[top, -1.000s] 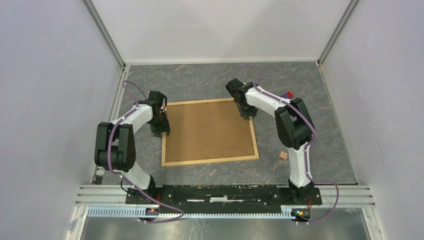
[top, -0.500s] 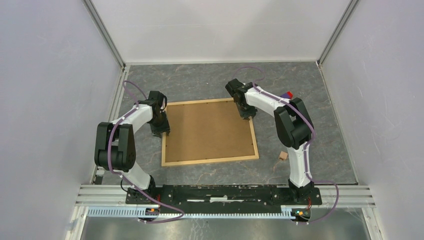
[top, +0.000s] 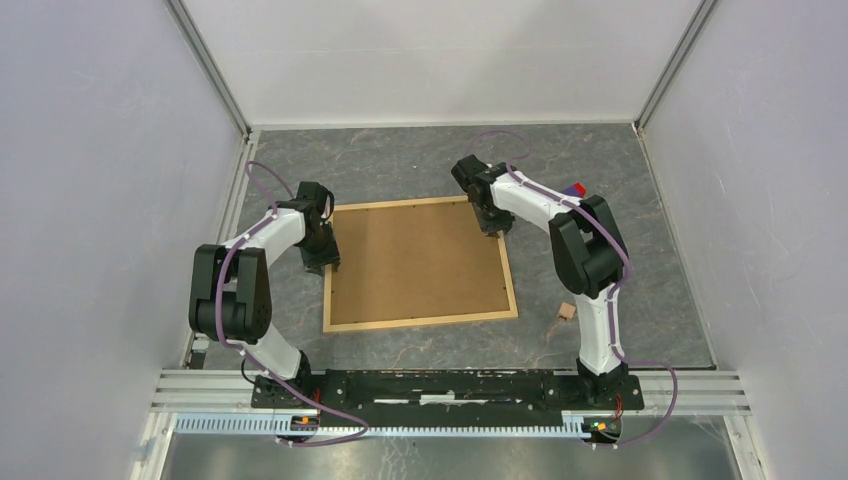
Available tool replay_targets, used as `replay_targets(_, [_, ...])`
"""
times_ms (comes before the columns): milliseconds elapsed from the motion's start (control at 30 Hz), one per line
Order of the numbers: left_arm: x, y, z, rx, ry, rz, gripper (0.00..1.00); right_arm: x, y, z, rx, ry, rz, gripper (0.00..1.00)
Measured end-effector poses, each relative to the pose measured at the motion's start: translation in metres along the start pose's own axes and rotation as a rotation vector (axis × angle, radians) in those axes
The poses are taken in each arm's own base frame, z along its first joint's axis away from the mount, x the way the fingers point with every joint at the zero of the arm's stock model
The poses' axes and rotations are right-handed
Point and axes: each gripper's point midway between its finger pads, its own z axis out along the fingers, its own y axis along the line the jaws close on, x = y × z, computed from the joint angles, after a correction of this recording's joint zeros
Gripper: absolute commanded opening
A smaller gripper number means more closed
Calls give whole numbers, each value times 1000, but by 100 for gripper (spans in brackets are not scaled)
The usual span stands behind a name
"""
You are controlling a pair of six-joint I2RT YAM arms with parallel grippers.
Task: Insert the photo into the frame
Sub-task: Install the photo frame at the center of the board.
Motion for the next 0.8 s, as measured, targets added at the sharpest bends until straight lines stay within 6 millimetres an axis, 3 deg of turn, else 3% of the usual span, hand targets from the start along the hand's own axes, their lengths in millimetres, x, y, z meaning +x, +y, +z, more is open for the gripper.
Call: replay_targets(800, [1, 0, 0, -1, 2, 0, 44, 0, -2, 3, -16, -7, 16, 28])
